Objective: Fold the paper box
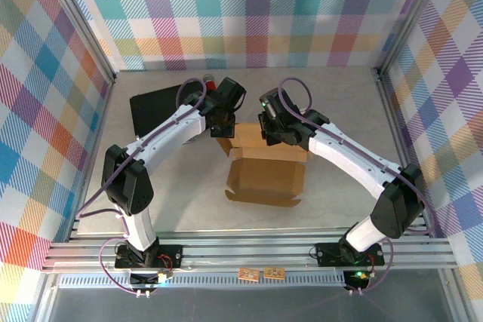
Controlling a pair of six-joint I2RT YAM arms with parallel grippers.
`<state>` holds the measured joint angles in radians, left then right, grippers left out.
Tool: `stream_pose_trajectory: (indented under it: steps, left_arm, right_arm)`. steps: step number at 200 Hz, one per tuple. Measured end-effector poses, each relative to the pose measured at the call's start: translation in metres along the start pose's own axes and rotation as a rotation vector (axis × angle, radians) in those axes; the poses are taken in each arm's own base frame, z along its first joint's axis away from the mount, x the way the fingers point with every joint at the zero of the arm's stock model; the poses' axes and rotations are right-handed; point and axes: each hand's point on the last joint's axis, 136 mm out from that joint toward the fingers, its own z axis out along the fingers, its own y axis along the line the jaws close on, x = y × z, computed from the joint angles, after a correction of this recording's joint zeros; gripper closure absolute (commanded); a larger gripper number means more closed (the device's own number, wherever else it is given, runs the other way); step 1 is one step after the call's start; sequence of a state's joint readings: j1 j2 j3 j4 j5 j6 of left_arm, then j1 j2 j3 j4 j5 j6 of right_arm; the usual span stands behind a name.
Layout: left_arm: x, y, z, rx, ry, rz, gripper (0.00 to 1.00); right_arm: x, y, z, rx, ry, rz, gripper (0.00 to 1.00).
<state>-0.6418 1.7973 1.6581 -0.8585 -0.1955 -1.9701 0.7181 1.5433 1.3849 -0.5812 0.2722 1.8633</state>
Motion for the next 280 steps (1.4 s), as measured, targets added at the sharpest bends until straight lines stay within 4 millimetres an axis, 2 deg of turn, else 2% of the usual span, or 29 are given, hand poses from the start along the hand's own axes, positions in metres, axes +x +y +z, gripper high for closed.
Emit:
stream_pose_trajectory:
  steps: [14,21,29,35,46,57,68,83,99,111,140,177,226,260,280]
  left_arm:
    - [0.0,0.0,0.0,0.004,0.002,-0.001,1.0]
    - [0.0,0.0,0.0,0.009,0.005,-0.002,0.95]
    - [0.0,0.0,0.0,0.012,0.008,-0.003,0.78]
    - [0.0,0.001,0.0,0.015,0.011,-0.004,0.61]
    - [0.0,0.0,-0.001,0.026,0.021,-0.008,0.4]
    - [0.0,-0.002,-0.004,0.046,0.039,-0.017,0.26]
    - [-0.003,-0.004,-0.01,0.065,0.056,-0.027,0.2]
    - [-0.007,-0.008,-0.02,0.082,0.074,-0.041,0.19]
    - [-0.016,-0.017,-0.032,0.109,0.095,-0.029,0.26]
    - [-0.023,-0.025,-0.039,0.126,0.12,0.001,0.27]
    - [-0.025,-0.041,-0.037,0.169,0.224,0.074,0.31]
    - [0.008,-0.039,-0.025,0.184,0.37,0.157,0.39]
    - [0.041,-0.065,-0.023,0.23,0.467,0.245,0.43]
    - [0.051,-0.05,-0.021,0.185,0.481,0.283,0.41]
    - [0.048,-0.042,-0.019,0.148,0.47,0.29,0.4]
  right_arm:
    - [-0.002,0.0,0.001,0.002,-0.001,-0.003,0.94]
    - [-0.003,0.001,0.0,0.001,-0.002,-0.012,0.99]
    - [-0.004,0.004,0.0,-0.004,0.001,-0.009,1.0]
    - [-0.005,0.006,0.0,-0.006,0.002,-0.01,1.0]
    - [-0.012,0.007,0.0,-0.003,0.001,-0.012,1.0]
    - [-0.021,0.008,0.001,0.003,0.001,-0.011,1.0]
    - [-0.031,0.01,0.003,0.002,0.004,-0.011,1.0]
    - [-0.043,0.009,0.006,0.006,0.028,-0.017,1.0]
    - [-0.055,0.011,0.008,0.006,0.067,-0.029,1.0]
    - [-0.061,0.016,0.008,-0.012,0.12,-0.043,1.0]
    - [-0.067,0.028,0.006,-0.052,0.273,-0.103,1.0]
    - [-0.064,0.025,0.016,-0.052,0.409,-0.178,1.0]
    - [-0.056,0.025,0.014,-0.058,0.488,-0.225,1.0]
    - [-0.059,0.029,0.012,-0.051,0.497,-0.214,1.0]
    - [-0.062,0.029,0.012,-0.028,0.498,-0.197,1.0]
